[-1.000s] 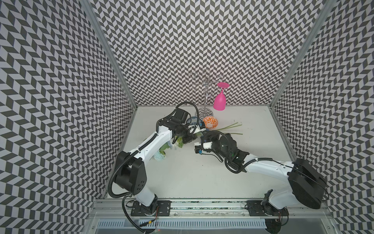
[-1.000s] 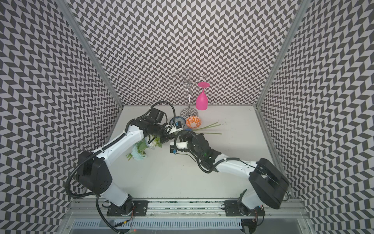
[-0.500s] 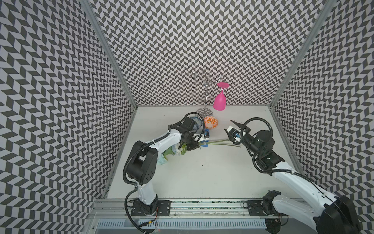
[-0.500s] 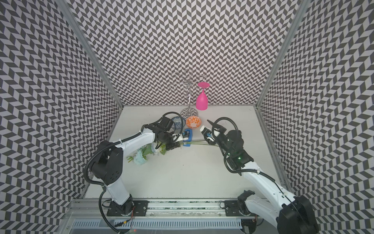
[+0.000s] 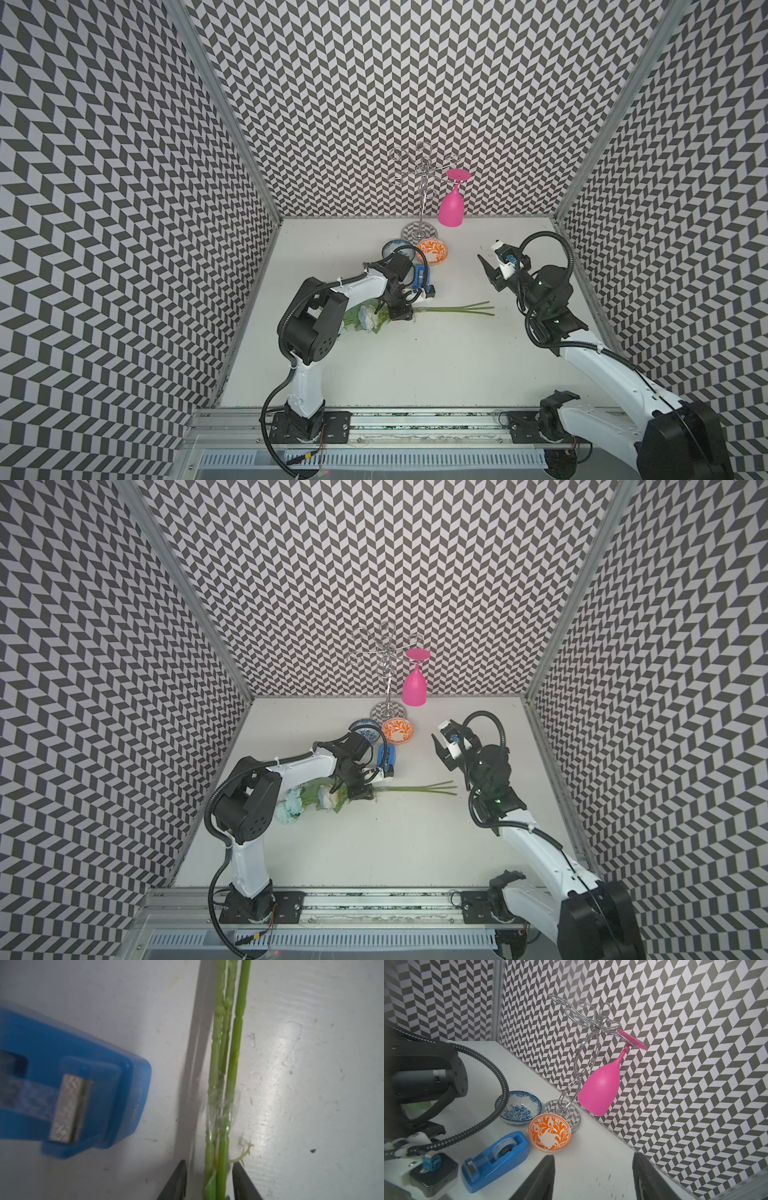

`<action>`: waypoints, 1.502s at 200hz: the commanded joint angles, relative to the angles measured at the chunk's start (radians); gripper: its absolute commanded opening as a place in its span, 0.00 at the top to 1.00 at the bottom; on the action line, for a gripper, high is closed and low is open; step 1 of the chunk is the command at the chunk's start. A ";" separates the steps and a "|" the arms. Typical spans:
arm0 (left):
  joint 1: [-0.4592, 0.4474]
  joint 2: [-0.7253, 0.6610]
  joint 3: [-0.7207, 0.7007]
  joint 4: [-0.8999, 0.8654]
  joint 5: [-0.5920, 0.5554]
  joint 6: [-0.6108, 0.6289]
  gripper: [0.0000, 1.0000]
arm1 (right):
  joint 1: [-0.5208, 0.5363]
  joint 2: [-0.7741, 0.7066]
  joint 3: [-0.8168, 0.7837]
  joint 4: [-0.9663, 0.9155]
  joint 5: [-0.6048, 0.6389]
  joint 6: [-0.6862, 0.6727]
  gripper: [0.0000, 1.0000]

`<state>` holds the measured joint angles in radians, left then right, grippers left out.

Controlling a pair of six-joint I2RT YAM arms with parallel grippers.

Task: Wrap bouquets with tape
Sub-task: Place the wrapped bouquet at the center of the board, then reset both arms

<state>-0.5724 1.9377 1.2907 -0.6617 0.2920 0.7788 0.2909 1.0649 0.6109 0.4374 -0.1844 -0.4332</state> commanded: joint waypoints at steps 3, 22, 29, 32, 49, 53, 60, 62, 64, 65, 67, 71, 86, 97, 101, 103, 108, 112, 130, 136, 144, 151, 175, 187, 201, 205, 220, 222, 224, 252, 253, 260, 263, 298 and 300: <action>0.022 -0.026 0.046 -0.026 0.018 -0.008 0.53 | -0.026 0.023 0.009 0.064 -0.018 0.104 0.36; 0.035 -0.061 0.081 -0.018 0.023 -0.020 0.01 | -0.052 0.052 0.020 0.070 -0.065 0.174 0.34; 0.041 -0.073 0.095 -0.011 0.029 -0.024 0.01 | -0.065 0.062 0.021 0.073 -0.080 0.199 0.32; 0.044 -0.080 0.102 -0.009 0.031 -0.028 0.01 | -0.069 0.067 0.022 0.077 -0.084 0.211 0.32; 0.062 -0.120 0.135 0.017 0.056 -0.047 0.01 | -0.103 0.084 0.026 0.091 -0.091 0.279 0.28; 0.069 -0.132 0.140 0.029 0.061 -0.055 0.01 | -0.113 0.086 0.025 0.098 -0.092 0.302 0.27; 0.085 -0.156 0.141 0.060 0.071 -0.075 0.01 | -0.135 0.092 0.022 0.112 -0.096 0.334 0.25; 0.090 -0.162 0.140 0.071 0.074 -0.082 0.01 | -0.141 0.094 0.021 0.118 -0.099 0.344 0.24; 0.096 -0.170 0.140 0.080 0.080 -0.088 0.01 | -0.147 0.095 0.019 0.123 -0.101 0.352 0.24; 0.099 -0.172 0.139 0.084 0.082 -0.091 0.01 | -0.151 0.095 0.018 0.126 -0.102 0.357 0.23; 0.107 -0.181 0.139 0.097 0.085 -0.100 0.01 | -0.159 0.097 0.014 0.134 -0.105 0.367 0.23; 0.123 -0.197 0.135 0.123 0.095 -0.120 0.01 | -0.174 0.103 0.009 0.152 -0.109 0.386 0.21; 0.224 -0.263 0.095 0.280 0.134 -0.256 0.01 | -0.236 0.132 -0.015 0.220 -0.122 0.459 0.16; 0.342 -0.310 0.033 0.438 0.166 -0.412 0.01 | -0.277 0.172 -0.022 0.247 -0.113 0.499 0.12; 0.392 -0.327 0.003 0.505 0.183 -0.477 0.01 | -0.290 0.188 -0.020 0.251 -0.104 0.512 0.10; 0.419 -0.337 -0.012 0.545 0.191 -0.515 0.01 | -0.296 0.197 -0.020 0.252 -0.101 0.518 0.10; 0.487 -0.353 -0.063 0.638 0.223 -0.598 0.01 | -0.310 0.219 -0.020 0.259 -0.088 0.529 0.08; 0.541 -0.364 -0.107 0.723 0.252 -0.663 0.01 | -0.319 0.235 -0.020 0.266 -0.072 0.537 0.06; 0.720 -0.380 -0.307 1.078 0.264 -0.862 0.01 | -0.348 0.317 -0.029 0.306 0.001 0.562 0.01; 0.754 -0.378 -0.363 1.153 0.218 -0.885 0.01 | -0.354 0.337 -0.032 0.309 0.016 0.566 0.01; 0.778 -0.369 -0.411 1.190 0.121 -0.882 0.01 | -0.359 0.357 -0.038 0.319 0.033 0.559 0.01; 0.782 -0.357 -0.435 1.193 0.034 -0.868 0.01 | -0.358 0.372 -0.046 0.336 0.051 0.554 0.01; 0.779 -0.341 -0.568 1.328 -0.046 -0.841 0.01 | -0.357 0.404 -0.072 0.390 0.146 0.535 0.01; 0.768 -0.368 -0.684 1.519 -0.066 -0.842 0.01 | -0.357 0.389 -0.075 0.370 0.166 0.517 0.01; 0.735 -0.441 -0.734 1.500 -0.117 -0.803 0.01 | -0.355 0.373 -0.092 0.383 0.158 0.481 0.01; 0.720 -0.457 -0.764 1.531 -0.149 -0.792 0.01 | -0.355 0.368 -0.096 0.380 0.168 0.479 0.01; 0.669 -0.501 -0.818 1.582 -0.180 -0.755 0.01 | -0.355 0.350 -0.098 0.340 0.196 0.496 0.01; 0.664 -0.505 -0.818 1.576 -0.183 -0.752 0.01 | -0.355 0.349 -0.100 0.338 0.193 0.497 0.01; 0.656 -0.507 -0.819 1.571 -0.187 -0.750 0.01 | -0.355 0.348 -0.101 0.333 0.191 0.499 0.01; 0.585 -0.550 -0.843 1.521 -0.261 -0.721 0.01 | -0.330 0.372 -0.194 0.444 0.211 0.496 0.01; 0.584 -0.552 -0.845 1.523 -0.260 -0.721 0.01 | -0.330 0.372 -0.198 0.453 0.209 0.494 0.01; 0.582 -0.568 -0.863 1.535 -0.261 -0.727 0.01 | -0.322 0.376 -0.231 0.506 0.207 0.489 0.01; 0.582 -0.573 -0.869 1.538 -0.265 -0.733 0.01 | -0.319 0.378 -0.245 0.536 0.210 0.489 0.01; 0.563 -0.477 -0.930 1.632 -0.282 -0.731 0.00 | -0.250 0.475 -0.341 0.810 0.266 0.427 0.01; 0.563 -0.474 -0.935 1.654 -0.282 -0.732 0.00 | -0.247 0.482 -0.351 0.837 0.274 0.424 0.01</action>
<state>0.0051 1.3949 0.4179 0.8623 0.0582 0.0326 0.0013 1.4738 0.2947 0.9714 0.0238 0.0399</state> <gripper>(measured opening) 0.991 0.993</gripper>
